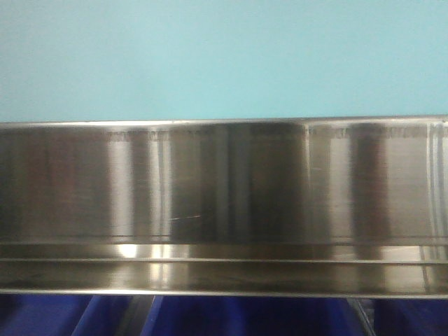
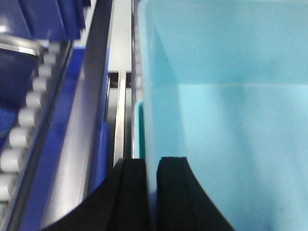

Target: Move two blue bins to right shelf middle

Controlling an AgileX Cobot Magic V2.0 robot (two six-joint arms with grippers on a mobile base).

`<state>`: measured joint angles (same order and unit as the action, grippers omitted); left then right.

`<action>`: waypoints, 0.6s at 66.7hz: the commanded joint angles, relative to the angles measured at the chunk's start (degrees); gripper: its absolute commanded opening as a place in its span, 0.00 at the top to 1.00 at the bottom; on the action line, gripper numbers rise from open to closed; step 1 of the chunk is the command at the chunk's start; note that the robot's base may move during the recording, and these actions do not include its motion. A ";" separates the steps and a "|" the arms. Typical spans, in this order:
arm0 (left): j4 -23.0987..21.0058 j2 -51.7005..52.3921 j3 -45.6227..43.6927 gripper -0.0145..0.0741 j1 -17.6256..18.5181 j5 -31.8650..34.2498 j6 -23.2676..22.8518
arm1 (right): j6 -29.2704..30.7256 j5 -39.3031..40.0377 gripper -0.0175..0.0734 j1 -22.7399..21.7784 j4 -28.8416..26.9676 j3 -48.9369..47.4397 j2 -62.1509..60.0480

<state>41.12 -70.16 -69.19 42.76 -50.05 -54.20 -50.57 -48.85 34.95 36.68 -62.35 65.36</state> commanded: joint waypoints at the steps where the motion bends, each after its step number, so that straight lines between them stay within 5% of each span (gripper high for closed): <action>1: -1.88 0.67 -0.20 0.96 0.59 7.79 -0.48 | 0.57 4.74 0.96 0.76 -0.27 -0.10 -0.40; 13: -1.88 0.69 -0.19 0.93 0.59 6.28 -0.48 | 0.57 4.08 0.92 0.76 -0.27 -0.21 -0.40; 24: -1.88 1.02 -1.00 0.64 0.59 4.97 -0.48 | 0.57 2.92 0.52 0.76 -0.27 -1.29 -0.40; 33: -1.88 1.54 -3.84 0.44 0.59 0.22 -0.24 | 0.57 -1.75 0.42 0.76 -1.94 -5.48 -0.40; 40: -4.02 1.54 -7.88 0.41 0.59 -6.71 0.38 | 1.49 -8.12 0.42 0.76 -6.65 -10.43 -0.40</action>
<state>38.41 -69.53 -74.04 42.93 -52.40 -54.56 -50.39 -51.93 35.61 33.11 -68.97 65.27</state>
